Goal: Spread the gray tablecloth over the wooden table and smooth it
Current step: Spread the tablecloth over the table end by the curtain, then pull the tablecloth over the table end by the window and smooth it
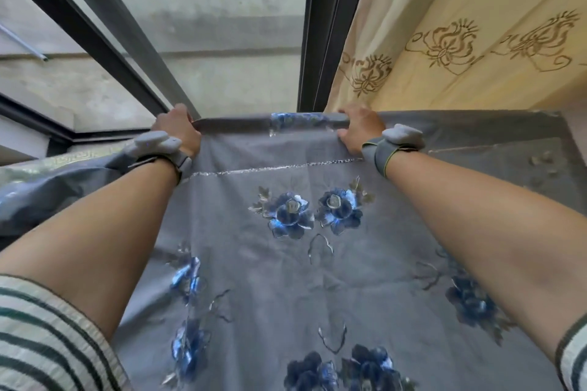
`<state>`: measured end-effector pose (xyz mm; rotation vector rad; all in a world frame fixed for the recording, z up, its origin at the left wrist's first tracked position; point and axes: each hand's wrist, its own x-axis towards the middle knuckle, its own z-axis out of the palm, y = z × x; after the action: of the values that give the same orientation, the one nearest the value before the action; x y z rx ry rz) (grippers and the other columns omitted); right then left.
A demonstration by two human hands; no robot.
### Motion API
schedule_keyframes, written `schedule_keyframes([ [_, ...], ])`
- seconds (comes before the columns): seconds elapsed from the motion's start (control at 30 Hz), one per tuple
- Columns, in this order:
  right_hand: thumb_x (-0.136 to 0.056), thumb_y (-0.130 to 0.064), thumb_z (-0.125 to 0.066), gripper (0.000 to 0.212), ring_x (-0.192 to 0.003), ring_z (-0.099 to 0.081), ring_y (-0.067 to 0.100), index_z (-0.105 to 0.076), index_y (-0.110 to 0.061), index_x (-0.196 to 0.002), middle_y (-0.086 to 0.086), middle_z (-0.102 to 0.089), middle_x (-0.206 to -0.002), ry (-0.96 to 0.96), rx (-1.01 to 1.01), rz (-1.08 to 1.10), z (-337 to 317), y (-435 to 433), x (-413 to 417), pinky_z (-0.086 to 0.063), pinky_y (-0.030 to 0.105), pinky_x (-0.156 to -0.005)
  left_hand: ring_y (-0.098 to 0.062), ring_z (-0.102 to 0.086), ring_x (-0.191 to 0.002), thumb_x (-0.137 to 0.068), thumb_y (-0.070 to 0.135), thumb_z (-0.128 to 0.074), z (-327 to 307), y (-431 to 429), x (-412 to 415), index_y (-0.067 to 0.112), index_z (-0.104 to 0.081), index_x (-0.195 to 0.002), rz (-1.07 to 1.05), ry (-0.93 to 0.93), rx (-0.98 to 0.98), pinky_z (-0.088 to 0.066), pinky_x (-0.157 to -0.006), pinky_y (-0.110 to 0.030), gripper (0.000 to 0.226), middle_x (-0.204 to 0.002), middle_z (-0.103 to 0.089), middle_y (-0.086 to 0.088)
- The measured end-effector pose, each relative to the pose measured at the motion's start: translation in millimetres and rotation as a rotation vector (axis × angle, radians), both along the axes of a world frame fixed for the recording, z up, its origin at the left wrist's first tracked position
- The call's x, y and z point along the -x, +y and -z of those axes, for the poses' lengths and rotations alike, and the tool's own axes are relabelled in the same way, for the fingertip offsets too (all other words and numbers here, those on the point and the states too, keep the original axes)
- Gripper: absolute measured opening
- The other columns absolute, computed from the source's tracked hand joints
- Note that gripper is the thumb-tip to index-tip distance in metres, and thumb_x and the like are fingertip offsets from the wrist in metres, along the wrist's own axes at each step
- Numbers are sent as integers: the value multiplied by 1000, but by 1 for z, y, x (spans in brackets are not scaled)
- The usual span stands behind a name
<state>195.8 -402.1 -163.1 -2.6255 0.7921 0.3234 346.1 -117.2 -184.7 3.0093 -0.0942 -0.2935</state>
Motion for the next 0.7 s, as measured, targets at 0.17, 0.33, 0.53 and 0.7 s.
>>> schedule_keyframes([
  [0.17,-90,-27,-53,43,-121,-45,36,-50,-20,-132,12,-42,-141,-129,121,29,14,5,24,-42,43,-92,-42,-56,-107,-90,38,-48,25,11,29,17,-60,-109,113,58,-88,-42,-87,-46,31,-113,-62,-22],
  [0.33,-94,-53,-40,65,-148,-9,27,-26,-25,-150,8,-16,-161,64,183,-30,37,20,63,-16,48,-115,-40,-51,-106,-89,56,-28,42,26,65,19,-58,-110,228,-14,-128,-38,-90,-49,52,-113,-55,-21],
  [0.53,-94,-50,-42,67,-149,-6,29,-17,-30,-153,9,-8,-163,-24,126,-30,29,24,96,-15,48,-117,-40,-42,-117,-89,42,-48,16,24,91,14,-51,-119,173,7,-100,-39,-93,-51,41,-124,-47,-22],
  [0.7,-95,-46,-43,63,-149,-8,28,-23,-29,-152,9,-11,-162,-103,134,37,24,29,139,-19,48,-115,-38,-36,-131,-93,40,-47,-3,3,167,15,-46,-133,321,24,20,-34,-105,-48,47,-145,-37,-21],
])
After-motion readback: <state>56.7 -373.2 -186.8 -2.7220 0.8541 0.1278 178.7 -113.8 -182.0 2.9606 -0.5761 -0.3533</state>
